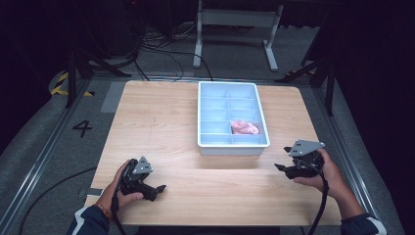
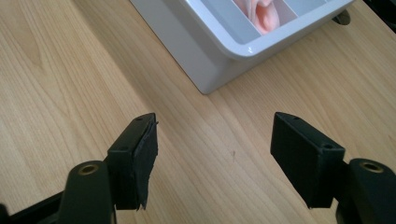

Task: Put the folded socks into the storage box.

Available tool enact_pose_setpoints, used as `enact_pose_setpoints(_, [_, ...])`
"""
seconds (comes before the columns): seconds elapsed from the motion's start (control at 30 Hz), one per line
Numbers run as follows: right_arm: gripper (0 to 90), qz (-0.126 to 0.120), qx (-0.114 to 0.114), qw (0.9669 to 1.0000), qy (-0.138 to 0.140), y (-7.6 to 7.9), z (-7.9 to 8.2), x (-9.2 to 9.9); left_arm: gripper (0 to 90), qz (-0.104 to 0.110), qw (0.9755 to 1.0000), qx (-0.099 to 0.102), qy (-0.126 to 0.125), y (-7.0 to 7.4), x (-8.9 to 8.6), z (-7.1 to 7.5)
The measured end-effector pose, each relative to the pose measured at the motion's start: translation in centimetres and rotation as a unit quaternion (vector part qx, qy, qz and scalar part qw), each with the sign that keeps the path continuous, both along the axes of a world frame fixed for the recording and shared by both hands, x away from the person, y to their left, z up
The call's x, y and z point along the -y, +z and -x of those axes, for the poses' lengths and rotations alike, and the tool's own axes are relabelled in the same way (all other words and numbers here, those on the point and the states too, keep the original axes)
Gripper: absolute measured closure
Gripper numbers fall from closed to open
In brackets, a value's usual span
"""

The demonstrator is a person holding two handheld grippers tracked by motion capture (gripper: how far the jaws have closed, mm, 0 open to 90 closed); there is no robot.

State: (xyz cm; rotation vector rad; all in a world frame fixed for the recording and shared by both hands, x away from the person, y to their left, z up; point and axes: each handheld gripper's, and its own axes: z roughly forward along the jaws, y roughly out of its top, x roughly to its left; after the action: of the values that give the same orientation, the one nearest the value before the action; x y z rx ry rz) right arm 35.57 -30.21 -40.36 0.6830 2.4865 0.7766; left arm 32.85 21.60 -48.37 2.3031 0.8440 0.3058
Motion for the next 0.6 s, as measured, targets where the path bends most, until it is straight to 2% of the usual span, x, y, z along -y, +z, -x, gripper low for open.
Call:
enact_pose_setpoints(0.3, [32.7,-0.007,0.001,0.9999,-0.012,-1.3,0.8,1.4,0.1,0.000,1.0000,0.000,0.000,0.0,0.0,0.0])
enact_pose_setpoints(0.6, [32.6,-0.028,0.000,0.9993,-0.025,-2.6,1.5,3.2,0.1,0.000,1.0000,0.000,0.000,0.0,0.0,0.0])
